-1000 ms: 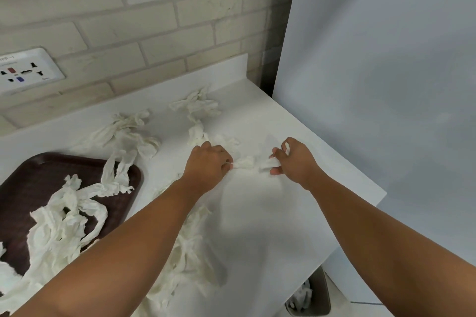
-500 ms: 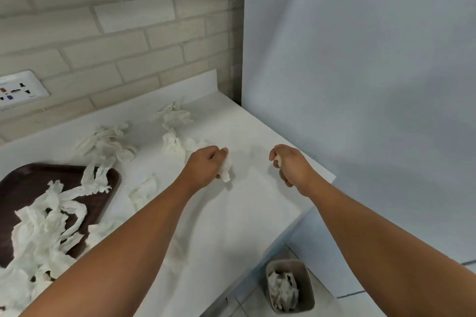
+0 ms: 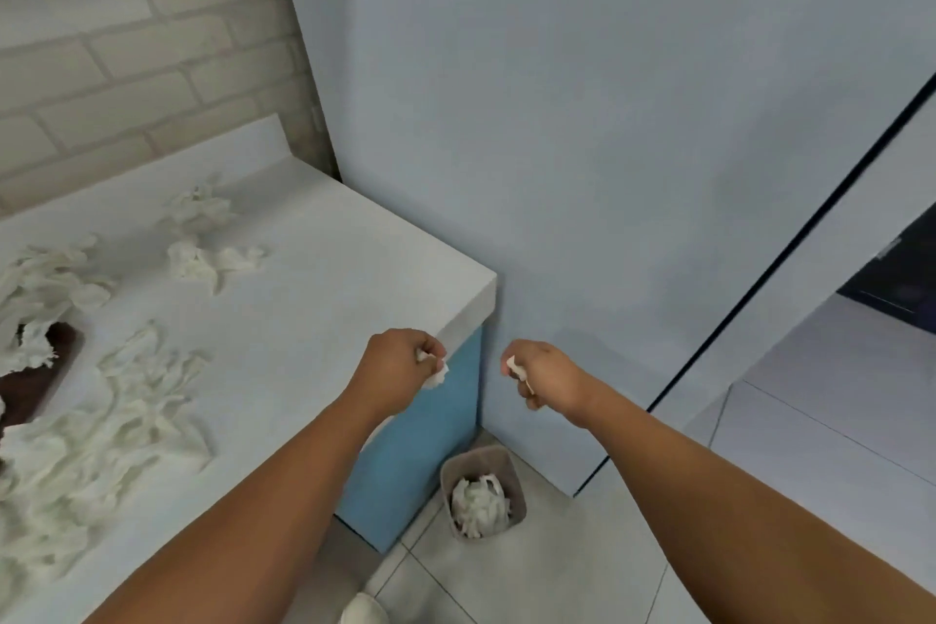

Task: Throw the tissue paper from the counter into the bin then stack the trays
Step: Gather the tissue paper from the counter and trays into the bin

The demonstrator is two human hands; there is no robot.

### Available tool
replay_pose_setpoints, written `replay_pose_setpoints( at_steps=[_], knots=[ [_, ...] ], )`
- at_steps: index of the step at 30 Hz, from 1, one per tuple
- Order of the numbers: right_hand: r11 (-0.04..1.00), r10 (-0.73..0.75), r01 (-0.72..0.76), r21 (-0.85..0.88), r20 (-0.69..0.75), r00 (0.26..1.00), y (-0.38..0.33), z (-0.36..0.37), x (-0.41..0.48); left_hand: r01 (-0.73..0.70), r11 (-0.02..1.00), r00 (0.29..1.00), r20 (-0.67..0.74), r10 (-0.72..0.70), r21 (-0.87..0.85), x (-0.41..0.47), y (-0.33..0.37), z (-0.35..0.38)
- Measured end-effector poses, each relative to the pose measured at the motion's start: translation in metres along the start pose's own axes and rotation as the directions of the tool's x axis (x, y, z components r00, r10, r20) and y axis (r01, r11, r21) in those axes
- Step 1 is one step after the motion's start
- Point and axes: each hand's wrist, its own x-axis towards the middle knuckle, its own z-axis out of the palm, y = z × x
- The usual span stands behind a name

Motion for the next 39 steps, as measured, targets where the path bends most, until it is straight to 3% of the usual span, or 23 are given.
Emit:
replay_pose_setpoints(
  at_steps=[8, 15, 25, 39],
  knots=[
    [0.959, -0.055, 0.044, -0.281, -0.033, 0.998, 0.086, -0.023, -0.03, -0.002, 1.0, 1.0, 0.015, 0.003, -0.003, -0.036, 0.007, 0.092],
    [0.974, 0.019, -0.067, -0.218, -0.217, 0.976, 0.171, -0.002, -0.005, 0.085, 0.995, 0.994, 0.078, -0.081, -0.043, -0.045, -0.042, 0.167],
    [0.959, 0.101, -0.161, -0.235, -0.247, 0.964, 0.295, 0.057, 0.082, 0.218, 0.975, 0.974, 0.077, -0.214, -0.048, -0.033, -0.17, 0.277],
    [0.94, 0.053, -0.143, -0.31, -0.282, 0.958, 0.463, 0.098, 0.169, 0.321, 0.946, 0.922, 0.216, -0.32, 0.032, 0.031, -0.301, 0.433]
  ],
)
